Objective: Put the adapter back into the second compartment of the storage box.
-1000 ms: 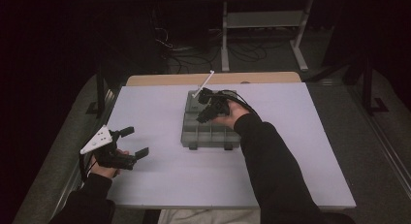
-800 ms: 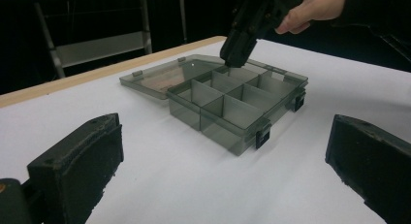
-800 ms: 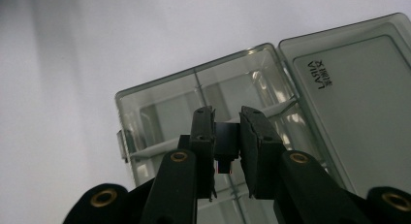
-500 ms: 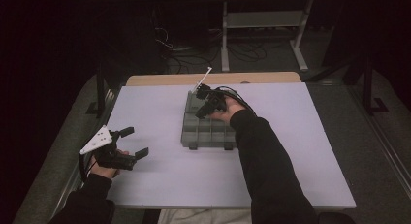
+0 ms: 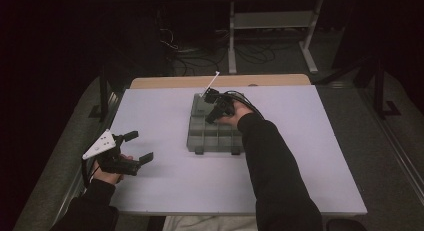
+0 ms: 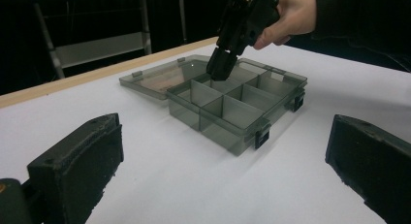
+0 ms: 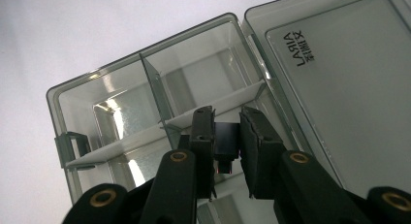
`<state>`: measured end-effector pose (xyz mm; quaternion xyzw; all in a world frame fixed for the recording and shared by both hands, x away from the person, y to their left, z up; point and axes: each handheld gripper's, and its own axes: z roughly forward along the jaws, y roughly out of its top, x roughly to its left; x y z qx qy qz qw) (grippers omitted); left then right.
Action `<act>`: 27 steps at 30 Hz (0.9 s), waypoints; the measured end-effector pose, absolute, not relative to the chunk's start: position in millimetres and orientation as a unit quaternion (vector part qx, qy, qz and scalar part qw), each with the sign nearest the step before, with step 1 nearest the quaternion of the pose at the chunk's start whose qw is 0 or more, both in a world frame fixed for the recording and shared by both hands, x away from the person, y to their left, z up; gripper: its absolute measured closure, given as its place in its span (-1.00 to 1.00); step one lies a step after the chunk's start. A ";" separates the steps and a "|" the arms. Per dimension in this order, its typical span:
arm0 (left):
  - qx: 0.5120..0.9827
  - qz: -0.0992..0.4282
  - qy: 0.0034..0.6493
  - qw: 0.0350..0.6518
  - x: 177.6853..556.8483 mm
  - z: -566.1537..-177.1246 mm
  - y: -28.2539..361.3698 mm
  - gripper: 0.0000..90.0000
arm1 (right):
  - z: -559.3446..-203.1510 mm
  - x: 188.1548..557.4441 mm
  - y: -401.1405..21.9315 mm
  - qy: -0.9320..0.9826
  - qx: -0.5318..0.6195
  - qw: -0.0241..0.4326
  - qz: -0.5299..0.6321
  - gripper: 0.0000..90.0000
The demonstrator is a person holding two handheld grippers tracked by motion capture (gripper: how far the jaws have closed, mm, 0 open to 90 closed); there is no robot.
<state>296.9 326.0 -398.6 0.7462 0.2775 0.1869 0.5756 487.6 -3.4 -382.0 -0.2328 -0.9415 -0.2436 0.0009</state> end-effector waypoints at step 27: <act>0.747 0.187 0.277 0.575 296.8 -398.7 325.7 -1.00 | -359.5 476.5 -37.2 -0.911 -0.282 -0.043 -0.297 -1.00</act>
